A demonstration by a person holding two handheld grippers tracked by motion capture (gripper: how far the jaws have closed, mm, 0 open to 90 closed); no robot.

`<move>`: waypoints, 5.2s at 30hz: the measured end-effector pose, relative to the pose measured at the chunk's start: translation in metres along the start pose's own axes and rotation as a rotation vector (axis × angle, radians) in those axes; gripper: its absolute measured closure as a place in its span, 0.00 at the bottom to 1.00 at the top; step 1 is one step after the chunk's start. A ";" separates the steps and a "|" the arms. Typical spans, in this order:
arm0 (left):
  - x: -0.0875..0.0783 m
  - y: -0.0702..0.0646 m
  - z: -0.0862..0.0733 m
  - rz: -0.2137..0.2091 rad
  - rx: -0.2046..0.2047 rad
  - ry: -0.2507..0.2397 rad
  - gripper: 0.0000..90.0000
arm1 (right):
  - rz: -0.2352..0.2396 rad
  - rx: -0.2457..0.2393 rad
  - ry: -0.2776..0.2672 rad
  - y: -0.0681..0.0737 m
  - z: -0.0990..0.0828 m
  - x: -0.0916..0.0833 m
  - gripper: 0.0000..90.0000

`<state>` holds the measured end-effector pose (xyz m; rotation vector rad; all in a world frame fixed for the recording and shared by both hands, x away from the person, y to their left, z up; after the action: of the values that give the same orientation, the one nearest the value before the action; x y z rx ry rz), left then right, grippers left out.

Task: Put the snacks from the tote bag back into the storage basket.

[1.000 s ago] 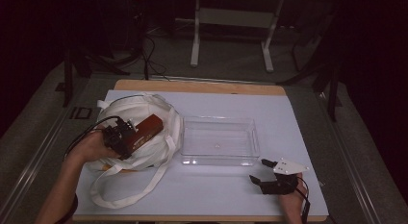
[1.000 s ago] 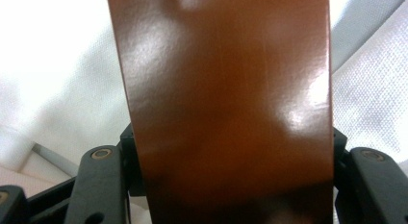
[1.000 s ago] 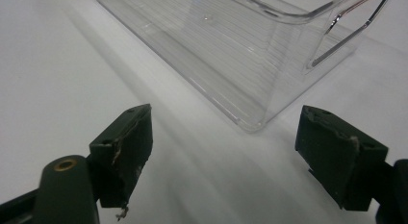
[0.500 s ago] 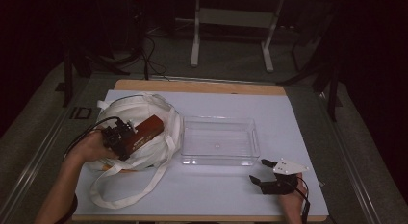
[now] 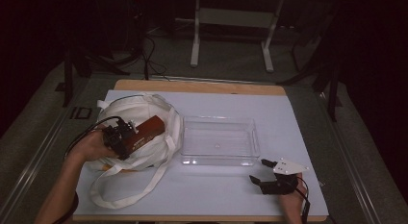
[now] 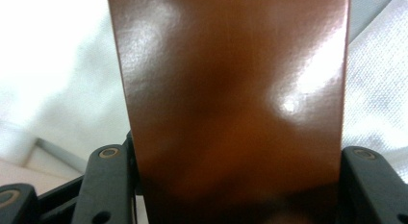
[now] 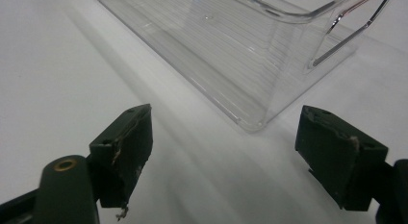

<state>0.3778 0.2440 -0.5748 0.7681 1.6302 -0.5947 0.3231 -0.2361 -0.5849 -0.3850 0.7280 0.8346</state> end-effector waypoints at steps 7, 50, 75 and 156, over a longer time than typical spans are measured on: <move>-0.005 0.003 -0.002 0.057 0.022 -0.007 0.47 | 0.000 0.000 0.000 0.000 0.000 0.000 0.23; -0.046 0.001 -0.017 0.188 0.117 -0.194 0.48 | 0.000 0.001 -0.003 0.000 0.000 0.000 0.23; -0.068 -0.003 -0.020 0.176 0.146 -0.317 0.48 | -0.001 0.001 -0.003 0.000 0.000 0.000 0.23; -0.131 -0.037 0.015 0.151 0.306 -0.466 0.48 | 0.001 0.001 -0.003 0.000 0.000 0.000 0.23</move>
<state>0.3734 0.1879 -0.4504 0.8873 1.0570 -0.8545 0.3229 -0.2363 -0.5846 -0.3820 0.7261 0.8358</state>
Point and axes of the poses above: each handheld gripper's, and its own axes: x roughly forward along the jaws, z roughly out of its top, y roughly to its left, the point moved 9 cm from there along x, roughly forward along the jaws, and after that the axes turned 13 degrees about y, right-handed, at the moved point
